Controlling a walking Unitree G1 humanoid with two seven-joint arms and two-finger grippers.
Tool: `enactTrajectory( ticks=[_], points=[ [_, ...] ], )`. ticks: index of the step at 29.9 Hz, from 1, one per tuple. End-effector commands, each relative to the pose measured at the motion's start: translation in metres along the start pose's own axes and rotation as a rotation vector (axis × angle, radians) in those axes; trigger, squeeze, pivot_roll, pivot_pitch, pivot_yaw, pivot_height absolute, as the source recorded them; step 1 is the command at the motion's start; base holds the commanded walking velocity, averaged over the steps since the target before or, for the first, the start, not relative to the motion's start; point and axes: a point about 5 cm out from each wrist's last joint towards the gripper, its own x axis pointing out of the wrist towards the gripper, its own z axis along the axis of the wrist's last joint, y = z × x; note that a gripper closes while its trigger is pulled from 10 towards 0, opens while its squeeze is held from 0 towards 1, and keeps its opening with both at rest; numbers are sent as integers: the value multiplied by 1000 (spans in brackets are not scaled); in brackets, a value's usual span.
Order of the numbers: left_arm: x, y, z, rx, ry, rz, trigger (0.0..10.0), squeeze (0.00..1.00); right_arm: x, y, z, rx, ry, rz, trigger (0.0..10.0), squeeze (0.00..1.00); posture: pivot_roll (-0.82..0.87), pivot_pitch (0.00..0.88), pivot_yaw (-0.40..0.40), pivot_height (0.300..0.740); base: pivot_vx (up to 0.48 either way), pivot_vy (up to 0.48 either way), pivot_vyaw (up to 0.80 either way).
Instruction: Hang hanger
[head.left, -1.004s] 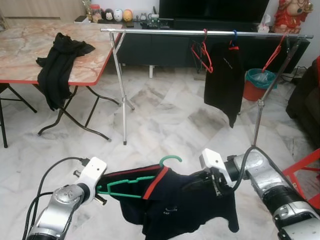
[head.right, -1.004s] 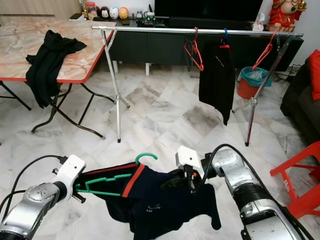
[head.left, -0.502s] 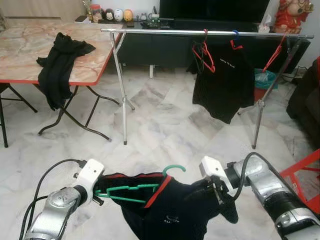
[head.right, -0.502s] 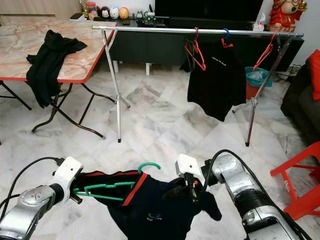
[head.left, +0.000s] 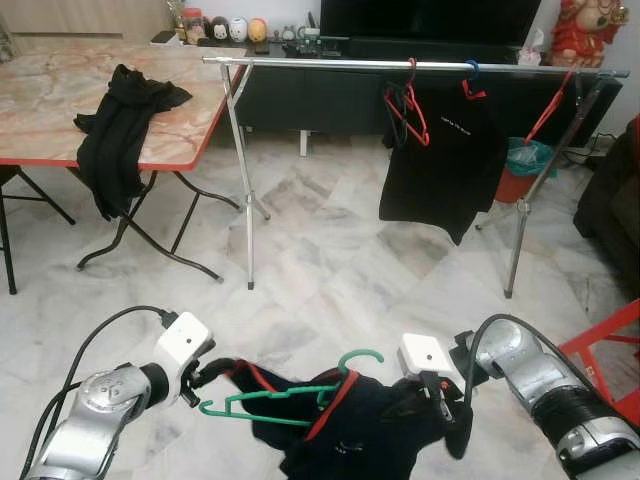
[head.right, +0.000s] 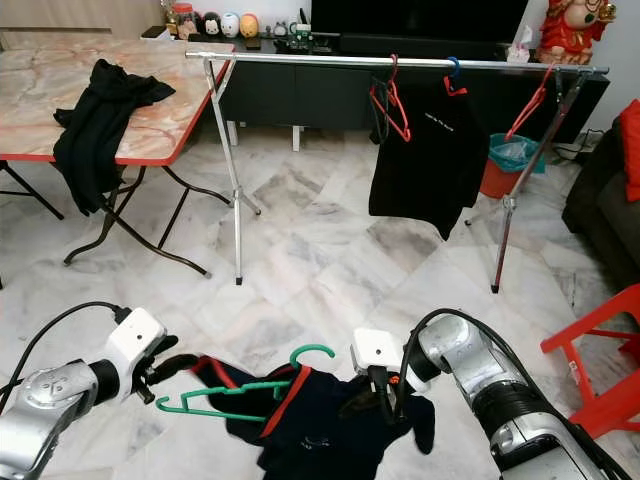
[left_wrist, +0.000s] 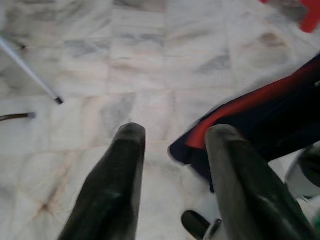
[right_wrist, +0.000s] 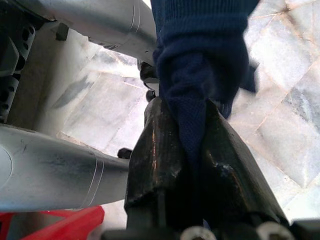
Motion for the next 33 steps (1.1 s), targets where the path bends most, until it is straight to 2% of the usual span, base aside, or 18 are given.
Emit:
enactTrajectory(
  ticks=[1, 7, 8, 9, 11, 12, 14, 15, 19, 21, 22, 23, 24, 25, 27, 29, 31, 33],
  points=[
    [-4, -2, 0, 27, 6, -47, 10000, 1000, -3, -1, 0, -13, 6, -12, 0, 0, 99, 0, -36, 740, 0, 0, 0],
    [-7, 2, -3, 57, 32, -49, 10000, 1000, -2, -2, 1, -19, -2, -26, 0, 0, 99, 0, -35, 740, 0, 0, 0],
    [-8, 6, 1, 54, 10, -9, 10000, 0, -1, -2, 2, -22, -7, -25, 0, 0, 96, 0, -36, 740, 0, 0, 0],
    [-8, 6, 1, 54, 10, -9, 10000, 0, -1, -2, 2, -22, -7, -25, 0, 0, 96, 0, -36, 740, 0, 0, 0],
    [-13, 23, 10, 56, -51, 106, 10000, 0, -1, -2, 2, -22, -7, -25, 0, 0, 93, 0, -38, 740, 0, 0, 0],
    [-13, 23, 10, 56, -51, 106, 10000, 0, -1, -2, 2, -22, -7, -25, 0, 0, 93, 0, -38, 740, 0, 0, 0],
    [-27, 51, 22, 68, -125, 306, 10000, 0, -2, -1, 0, -22, 2, -21, 0, 0, 93, 0, -39, 740, 0, 0, 0],
    [-33, 59, 26, 51, -150, 347, 10000, 0, -2, -1, -1, -22, 6, -18, 0, 0, 96, 0, -42, 740, 0, 0, 0],
    [-46, 70, 37, -19, -239, 381, 10000, 0, -1, 0, -2, -23, 15, -13, 0, 0, 99, 0, -44, 740, 0, 0, 0],
    [-50, 61, 49, -69, -317, 272, 10000, 0, 0, 0, -1, -26, 15, -7, 0, 0, 99, 0, -44, 740, 0, 0, 0],
    [-48, 40, 56, -68, -324, 76, 10000, 0, 2, 0, 1, -31, 12, 3, 0, 0, 102, 0, -45, 740, 0, 0, 0],
    [-48, 40, 56, -68, -324, 76, 10000, 0, 2, 0, 1, -31, 12, 3, 0, 0, 102, 0, -45, 740, 0, 0, 0],
    [-44, 22, 55, -46, -286, -56, 10000, 0, 3, 0, 1, -35, 13, 7, 0, 0, 105, 0, -47, 740, 0, 0, 0],
    [-44, 22, 55, -46, -286, -56, 10000, 0, 3, 0, 1, -35, 13, 7, 0, 0, 105, 0, -47, 740, 0, 0, 0],
    [-34, 2, 51, 2, -215, -168, 10000, 0, 3, -1, 2, -39, 16, 9, 0, 0, 108, 0, -54, 740, 0, 0, 0],
    [-29, -5, 50, 10, -201, -199, 10000, 0, 4, -2, 3, -47, 27, 6, 0, 0, 104, 0, -57, 740, 0, 0, 0],
    [-25, -7, 53, -19, -224, -201, 10000, 0, 4, -2, 2, -54, 38, 9, 0, 0, 103, 0, -58, 740, 0, 0, 0],
    [-22, -17, 57, -43, -224, -262, 10000, 0, 4, -3, 3, -59, 38, 8, 0, 0, 105, 0, -63, 740, 0, 0, 0]
  ],
)
